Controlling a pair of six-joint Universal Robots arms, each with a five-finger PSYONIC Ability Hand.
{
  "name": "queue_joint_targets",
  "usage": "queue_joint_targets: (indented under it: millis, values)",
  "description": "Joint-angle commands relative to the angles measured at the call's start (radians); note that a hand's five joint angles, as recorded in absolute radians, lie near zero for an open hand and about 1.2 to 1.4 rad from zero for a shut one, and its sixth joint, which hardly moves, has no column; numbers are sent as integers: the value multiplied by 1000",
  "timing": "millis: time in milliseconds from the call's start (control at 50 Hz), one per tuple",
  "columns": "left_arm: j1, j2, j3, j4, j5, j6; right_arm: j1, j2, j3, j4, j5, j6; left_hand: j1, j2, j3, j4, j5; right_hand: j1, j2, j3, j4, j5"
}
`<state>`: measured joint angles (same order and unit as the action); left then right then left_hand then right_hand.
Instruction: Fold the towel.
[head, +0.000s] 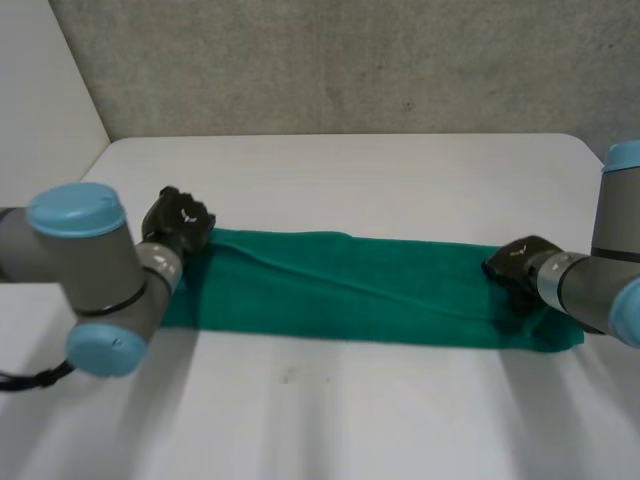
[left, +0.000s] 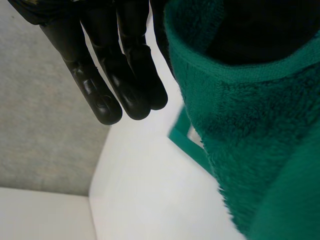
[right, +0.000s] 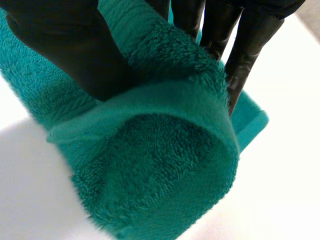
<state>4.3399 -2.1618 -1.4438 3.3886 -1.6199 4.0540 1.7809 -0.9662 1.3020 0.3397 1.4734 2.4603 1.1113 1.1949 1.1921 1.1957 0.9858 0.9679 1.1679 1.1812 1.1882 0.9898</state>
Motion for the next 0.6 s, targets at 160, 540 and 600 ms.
queue_joint_targets:
  millis: [160, 540, 600]
  values:
    - [-5, -309, 342, 29, 37, 5, 3, 210, -239, -74, 65, 51, 285, 201, 204, 201, 236, 428, 228, 215, 208, 232]
    - [-37, -280, 330, 130, 124, 5, 2, 155, -288, -82, 148, 112, -707, -791, -788, -791, -756, -410, -610, -623, -630, -607]
    - [-39, -259, 322, 143, 123, 3, -5, 133, -287, -103, 149, 123, -707, -791, -788, -791, -756, -460, -660, -673, -680, -656]
